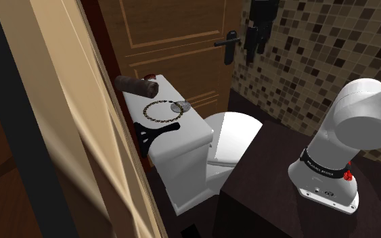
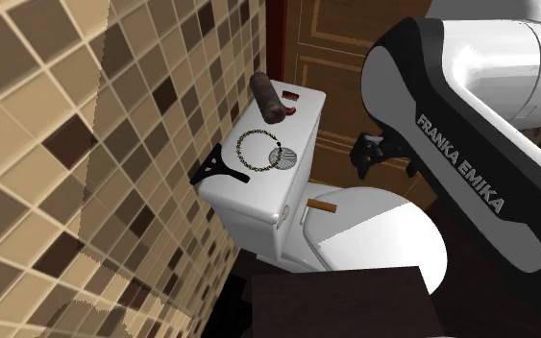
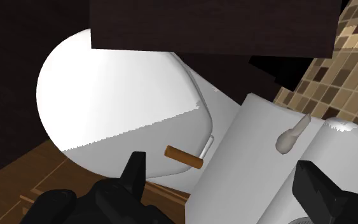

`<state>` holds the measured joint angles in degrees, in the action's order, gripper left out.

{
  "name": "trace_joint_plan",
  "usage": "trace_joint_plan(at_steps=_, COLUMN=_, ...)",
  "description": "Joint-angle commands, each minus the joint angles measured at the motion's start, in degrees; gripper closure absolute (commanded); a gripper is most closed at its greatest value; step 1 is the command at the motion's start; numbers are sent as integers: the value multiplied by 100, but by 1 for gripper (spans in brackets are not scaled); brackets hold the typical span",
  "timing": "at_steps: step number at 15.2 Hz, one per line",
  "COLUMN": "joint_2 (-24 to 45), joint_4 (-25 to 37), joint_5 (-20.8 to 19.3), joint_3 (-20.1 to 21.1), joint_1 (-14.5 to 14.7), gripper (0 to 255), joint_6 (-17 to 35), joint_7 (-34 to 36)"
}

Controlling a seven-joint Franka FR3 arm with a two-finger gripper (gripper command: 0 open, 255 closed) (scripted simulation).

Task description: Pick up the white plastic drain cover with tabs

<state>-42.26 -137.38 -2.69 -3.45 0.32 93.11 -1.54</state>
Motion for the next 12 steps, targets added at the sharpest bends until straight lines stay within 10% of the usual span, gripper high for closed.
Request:
trace_joint_plan(at_steps=1, joint_2=0, joint_4=0, joint_5=0, joint_3=0, joint_1=0, gripper=0, joint_6=0, joint_7=0)
trace_joint_plan(at_steps=12, joint_2=1794, joint_4=352, joint_5=486, joint_3=997, joint_1=72, gripper=0, joint_6=1510, joint_7=1962)
